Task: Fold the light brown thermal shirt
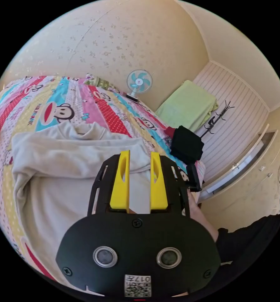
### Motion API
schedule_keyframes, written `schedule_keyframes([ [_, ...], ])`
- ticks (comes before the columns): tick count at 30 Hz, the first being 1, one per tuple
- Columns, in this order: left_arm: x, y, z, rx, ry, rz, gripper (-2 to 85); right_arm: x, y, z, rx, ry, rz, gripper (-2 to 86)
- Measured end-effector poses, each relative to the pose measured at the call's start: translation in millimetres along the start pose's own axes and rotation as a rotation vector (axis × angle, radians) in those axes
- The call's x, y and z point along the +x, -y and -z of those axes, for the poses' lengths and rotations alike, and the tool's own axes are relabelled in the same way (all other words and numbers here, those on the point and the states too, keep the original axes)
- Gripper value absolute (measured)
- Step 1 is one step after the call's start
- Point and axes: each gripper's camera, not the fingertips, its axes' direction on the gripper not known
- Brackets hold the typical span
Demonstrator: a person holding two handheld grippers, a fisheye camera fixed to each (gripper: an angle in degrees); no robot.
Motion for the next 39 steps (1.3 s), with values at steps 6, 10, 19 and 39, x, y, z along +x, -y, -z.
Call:
schedule_keyframes([
  [6, -14, -71, 57, -0.088, 0.543, -0.080, 7.9, -2, -5, -17, -0.005, -0.026, 0.013, 0.4],
  [10, -18, -120, 39, -0.213, 0.625, -0.092, 7.5, -10, -13, -29, 0.009, -0.090, 0.043, 0.4],
  [19, 20, -159, 24, -0.030, 0.839, -0.171, 5.3, -92, -74, -35, 0.283, -0.259, 0.231, 1.1],
  [39, -123, -143, 67, -0.036, 0.259, 0.113, 0.9, -203, -67, -417, -0.125, 0.001, 0.067, 4.5],
])
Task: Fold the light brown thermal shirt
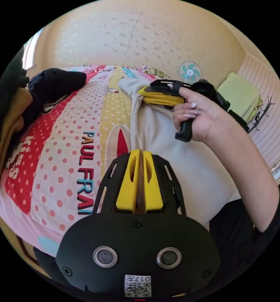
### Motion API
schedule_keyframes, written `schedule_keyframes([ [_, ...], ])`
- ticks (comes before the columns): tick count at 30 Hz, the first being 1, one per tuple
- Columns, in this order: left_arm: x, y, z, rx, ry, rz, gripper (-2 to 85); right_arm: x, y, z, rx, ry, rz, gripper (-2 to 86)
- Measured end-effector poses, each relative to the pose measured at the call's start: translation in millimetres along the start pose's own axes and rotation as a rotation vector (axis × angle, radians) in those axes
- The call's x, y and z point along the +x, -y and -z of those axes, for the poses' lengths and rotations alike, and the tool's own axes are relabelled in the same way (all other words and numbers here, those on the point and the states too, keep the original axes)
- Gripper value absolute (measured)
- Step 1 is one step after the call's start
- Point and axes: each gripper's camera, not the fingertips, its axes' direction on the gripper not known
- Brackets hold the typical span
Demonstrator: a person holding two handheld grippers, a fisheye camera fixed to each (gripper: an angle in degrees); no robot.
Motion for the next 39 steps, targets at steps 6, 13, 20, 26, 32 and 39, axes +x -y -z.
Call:
schedule_keyframes([
  [6, -39, 3, 4, 0.011, -0.112, 0.040, 0.2, 6, 6, -32, -0.258, 0.042, 0.098, 4.6],
  [13, -80, 5, 7, 0.017, -0.222, 0.093, 0.0, -85, 23, -5, 0.134, -0.443, 0.401, 1.6],
  [20, -124, 7, 8, 0.020, -0.377, 0.159, -0.1, -11, 54, -130, -0.082, -1.004, 0.335, 1.0],
  [26, -143, 7, 13, 0.025, -0.423, 0.167, -0.5, -12, 29, -77, -0.090, -0.689, 0.242, 2.0],
  [32, -151, 5, 22, 0.039, -0.424, 0.154, -0.5, -9, -135, -4, -0.087, -0.765, 0.339, 4.7],
  [39, -154, -6, 40, 0.078, -0.430, 0.189, 1.6, -3, -200, 86, -0.137, -0.596, 0.213, 4.2],
])
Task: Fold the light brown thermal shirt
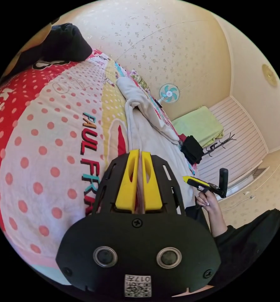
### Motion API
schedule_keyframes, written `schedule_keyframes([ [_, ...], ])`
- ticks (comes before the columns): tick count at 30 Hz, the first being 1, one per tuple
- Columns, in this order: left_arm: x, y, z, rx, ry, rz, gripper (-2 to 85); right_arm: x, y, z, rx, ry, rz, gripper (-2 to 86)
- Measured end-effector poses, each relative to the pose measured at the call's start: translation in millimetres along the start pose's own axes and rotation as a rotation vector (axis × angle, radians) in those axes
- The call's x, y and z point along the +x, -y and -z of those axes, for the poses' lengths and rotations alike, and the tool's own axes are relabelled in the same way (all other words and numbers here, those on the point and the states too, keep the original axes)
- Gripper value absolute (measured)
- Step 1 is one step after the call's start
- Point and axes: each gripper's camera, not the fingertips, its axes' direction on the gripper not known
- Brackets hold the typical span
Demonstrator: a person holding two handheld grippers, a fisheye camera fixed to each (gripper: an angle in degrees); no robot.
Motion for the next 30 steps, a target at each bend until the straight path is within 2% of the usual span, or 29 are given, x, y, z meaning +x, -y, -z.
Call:
schedule_keyframes([
  [2, 1, -19, 12, 0.022, -0.043, 0.013, 3.2, 17, -20, 29, 0.051, 0.013, -0.021, 6.1],
  [5, -2, -69, 45, 0.090, -0.141, 0.049, 4.8, 53, -61, 75, 0.136, -0.123, -0.113, 8.3],
  [6, 2, -91, 61, 0.118, -0.109, 0.063, 5.1, 69, -72, 84, 0.100, -0.147, -0.152, 9.0],
  [9, 27, -117, 93, 0.150, 0.017, 0.077, 8.5, 102, -88, 84, -0.002, -0.008, -0.196, 12.8],
  [12, 63, -119, 94, 0.032, 0.134, -0.054, 13.9, 103, -92, 72, 0.003, 0.027, -0.159, 14.4],
  [15, 84, -125, 76, -0.039, 0.243, -0.147, 16.7, 93, -79, 59, -0.103, -0.153, -0.135, 14.0],
  [18, 76, -118, 47, -0.176, 0.263, -0.107, 16.5, 91, -63, 50, -0.196, -0.232, -0.124, 13.1],
  [20, 73, -118, 46, -0.147, 0.308, -0.089, 14.7, 94, -57, 49, -0.231, -0.242, -0.103, 12.8],
  [21, 69, -118, 48, -0.131, 0.313, -0.064, 12.2, 97, -55, 50, -0.244, -0.233, -0.090, 12.6],
  [26, 75, -117, 46, -0.152, 0.341, -0.078, 11.1, 129, -61, 77, -0.225, -0.085, -0.124, 11.4],
  [30, 77, -113, 47, -0.208, 0.341, -0.032, 8.4, 138, -70, 92, -0.269, 0.077, -0.053, 4.9],
])
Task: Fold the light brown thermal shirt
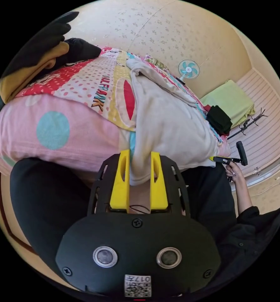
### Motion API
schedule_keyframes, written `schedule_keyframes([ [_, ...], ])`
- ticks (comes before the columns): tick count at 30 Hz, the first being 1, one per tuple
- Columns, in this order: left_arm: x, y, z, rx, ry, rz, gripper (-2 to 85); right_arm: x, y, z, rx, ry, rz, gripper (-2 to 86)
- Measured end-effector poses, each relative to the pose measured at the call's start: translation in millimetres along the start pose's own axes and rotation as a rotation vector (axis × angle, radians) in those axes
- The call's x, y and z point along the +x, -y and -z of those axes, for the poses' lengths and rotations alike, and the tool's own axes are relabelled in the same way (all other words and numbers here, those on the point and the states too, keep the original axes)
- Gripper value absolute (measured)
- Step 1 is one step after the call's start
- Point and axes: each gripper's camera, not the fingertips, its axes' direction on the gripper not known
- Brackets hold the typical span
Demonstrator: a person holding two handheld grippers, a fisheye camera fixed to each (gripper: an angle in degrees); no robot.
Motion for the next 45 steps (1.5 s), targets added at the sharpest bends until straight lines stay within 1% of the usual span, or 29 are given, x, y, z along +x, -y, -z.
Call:
schedule_keyframes([
  [1, -1, 0, 1, -0.010, -0.019, 0.001, 7.1, 2, -12, 14, 0.046, 0.016, 0.001, 4.3],
  [2, -5, 1, 3, -0.037, -0.105, -0.006, 4.7, 3, -19, 23, 0.071, 0.044, 0.001, 4.1],
  [3, -10, 2, 9, -0.055, -0.235, -0.022, 4.2, 8, -37, 42, 0.133, 0.145, -0.008, 3.7],
  [4, -13, 3, 14, -0.059, -0.291, -0.020, 3.9, 17, -59, 65, 0.230, 0.293, -0.019, 3.5],
  [5, -18, 3, 29, -0.054, -0.363, -0.011, 3.3, 21, -72, 77, 0.291, 0.373, -0.019, 3.4],
  [6, -21, 2, 49, -0.038, -0.413, -0.027, 2.8, 31, -99, 102, 0.412, 0.514, -0.028, 3.2],
  [7, -22, 1, 60, -0.022, -0.438, -0.042, 2.6, 39, -124, 121, 0.474, 0.587, -0.043, 3.1],
  [8, -22, -1, 84, 0.006, -0.484, -0.084, 2.2, 40, -135, 129, 0.484, 0.609, -0.038, 3.0],
  [12, -6, -21, 152, -0.102, -0.592, -0.295, 1.4, 27, -207, 193, 0.534, 0.683, 0.117, 2.7],
  [13, -5, -25, 160, -0.104, -0.608, -0.307, 1.4, 21, -221, 207, 0.543, 0.692, 0.160, 2.7],
  [15, -6, -35, 180, -0.066, -0.685, -0.268, 1.4, 17, -227, 224, 0.567, 0.686, 0.169, 2.7],
  [17, -6, -25, 184, -0.027, -0.710, -0.237, 1.5, 19, -210, 239, 0.588, 0.654, 0.167, 2.7],
  [19, -5, 2, 188, 0.057, -0.709, -0.218, 1.7, 30, -156, 262, 0.620, 0.669, 0.161, 2.8],
  [20, -4, 28, 188, 0.114, -0.668, -0.203, 2.0, 32, -139, 268, 0.636, 0.663, 0.157, 2.8],
  [22, -2, 76, 184, 0.200, -0.606, -0.181, 2.5, 38, -62, 288, 0.681, 0.563, 0.034, 3.1],
  [23, -4, 113, 175, 0.240, -0.604, -0.126, 3.0, 38, -42, 291, 0.689, 0.528, 0.003, 3.2],
  [24, -8, 149, 159, 0.258, -0.637, -0.073, 3.8, 39, -3, 295, 0.699, 0.439, -0.050, 3.5],
  [25, -11, 167, 150, 0.260, -0.659, -0.036, 4.2, 39, 35, 294, 0.685, 0.316, -0.073, 3.9],
  [26, -20, 198, 128, 0.263, -0.702, 0.049, 6.5, 40, 50, 291, 0.670, 0.256, -0.095, 4.2],
  [27, -28, 220, 109, 0.268, -0.705, 0.110, 10.1, 43, 73, 281, 0.638, 0.163, -0.153, 5.0],
  [28, -32, 227, 101, 0.265, -0.690, 0.133, 10.8, 47, 84, 269, 0.610, 0.122, -0.183, 6.0],
  [30, -41, 228, 84, 0.264, -0.602, 0.167, 12.3, 52, 84, 252, 0.577, 0.146, -0.176, 9.7],
  [32, -38, 207, 78, 0.304, -0.539, 0.101, 12.4, 58, 65, 234, 0.563, 0.180, -0.131, 12.3],
  [34, -37, 182, 67, 0.273, -0.437, 0.050, 12.0, 74, 22, 211, 0.577, 0.176, -0.157, 13.0],
  [36, -35, 156, 45, 0.192, -0.291, 0.007, 11.6, 87, -15, 199, 0.618, 0.164, -0.225, 13.2],
  [38, -31, 147, 34, 0.176, -0.246, -0.016, 11.4, 98, -46, 191, 0.669, 0.200, -0.271, 13.2],
  [40, -26, 148, 27, 0.192, -0.268, -0.041, 10.6, 110, -65, 185, 0.686, 0.315, -0.282, 13.1],
  [43, -18, 171, 14, 0.165, -0.326, -0.041, 9.0, 118, -65, 185, 0.673, 0.397, -0.251, 10.9],
  [45, -14, 193, -1, 0.049, -0.294, -0.017, 5.4, 118, -63, 195, 0.694, 0.441, -0.207, 7.5],
])
